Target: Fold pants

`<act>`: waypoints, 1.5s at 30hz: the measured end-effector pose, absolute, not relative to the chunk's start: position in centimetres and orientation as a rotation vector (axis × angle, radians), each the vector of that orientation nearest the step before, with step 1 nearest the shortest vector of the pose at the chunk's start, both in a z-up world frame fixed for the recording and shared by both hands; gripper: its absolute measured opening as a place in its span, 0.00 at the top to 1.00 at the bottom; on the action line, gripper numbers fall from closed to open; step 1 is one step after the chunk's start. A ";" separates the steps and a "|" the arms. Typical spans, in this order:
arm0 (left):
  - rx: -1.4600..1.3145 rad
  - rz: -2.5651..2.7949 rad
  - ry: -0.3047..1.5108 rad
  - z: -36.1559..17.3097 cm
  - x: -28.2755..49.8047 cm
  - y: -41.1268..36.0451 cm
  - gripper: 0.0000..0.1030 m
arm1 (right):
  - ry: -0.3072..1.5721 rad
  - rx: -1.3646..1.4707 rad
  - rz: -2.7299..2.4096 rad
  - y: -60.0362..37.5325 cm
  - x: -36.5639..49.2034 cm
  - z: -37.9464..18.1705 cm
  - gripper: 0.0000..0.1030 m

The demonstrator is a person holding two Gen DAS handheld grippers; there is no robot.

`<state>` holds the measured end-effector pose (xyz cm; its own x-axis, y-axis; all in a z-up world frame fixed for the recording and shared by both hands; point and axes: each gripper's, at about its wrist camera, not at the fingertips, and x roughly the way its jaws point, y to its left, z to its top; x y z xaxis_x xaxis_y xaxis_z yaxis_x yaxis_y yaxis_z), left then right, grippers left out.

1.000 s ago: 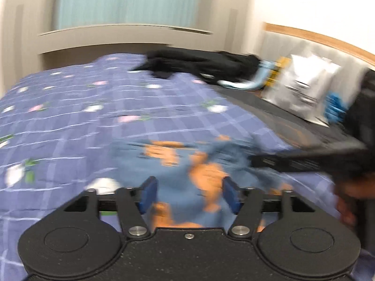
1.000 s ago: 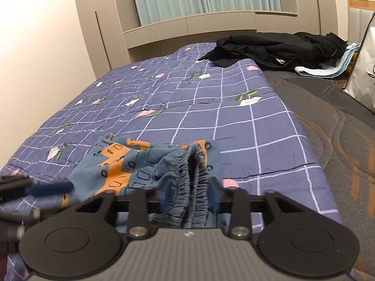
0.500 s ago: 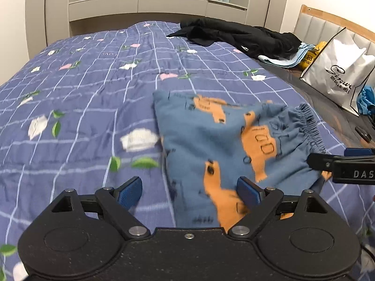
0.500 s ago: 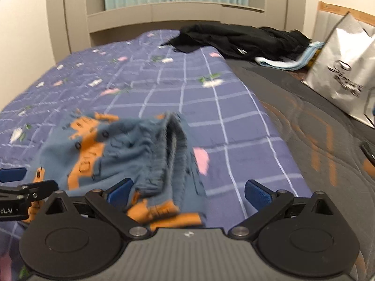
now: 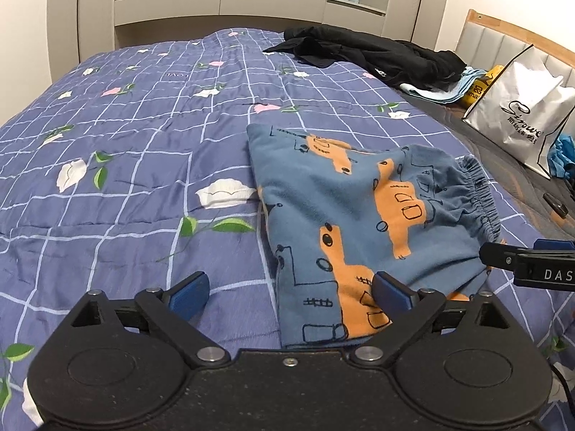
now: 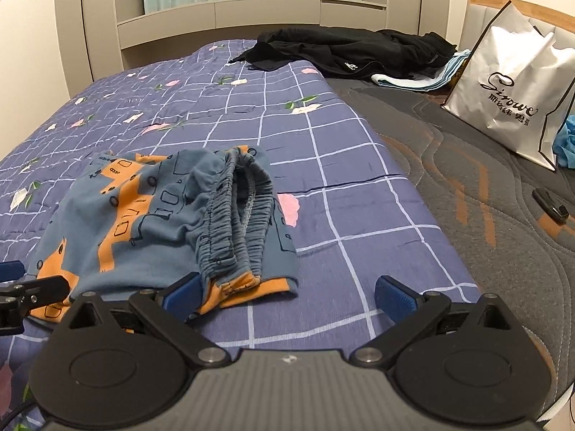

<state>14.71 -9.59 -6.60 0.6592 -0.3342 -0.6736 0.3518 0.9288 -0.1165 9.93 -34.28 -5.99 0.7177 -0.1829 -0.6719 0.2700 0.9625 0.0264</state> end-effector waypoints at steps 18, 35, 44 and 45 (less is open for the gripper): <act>0.035 -0.363 0.789 -6.5 13.7 -9.3 0.01 | 0.703 0.119 -0.234 -34.1 9.0 -5.5 0.00; 0.030 -0.350 0.676 -3.2 18.3 -9.9 0.01 | 0.584 0.102 -0.172 -34.5 13.2 -3.2 0.00; 0.129 -0.380 0.680 -5.1 25.6 -14.0 0.01 | 0.649 0.136 -0.172 -36.0 18.8 -4.3 0.00; 0.131 -0.376 0.688 -5.4 26.1 -14.1 0.01 | 0.658 0.132 -0.174 -36.1 19.2 -4.5 0.00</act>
<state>26.12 -14.14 -5.45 0.7086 -0.2950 -0.6410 0.3806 0.9247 -0.0048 19.22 -36.09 -4.50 0.7774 -0.1188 -0.6177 0.2022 0.9771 0.0666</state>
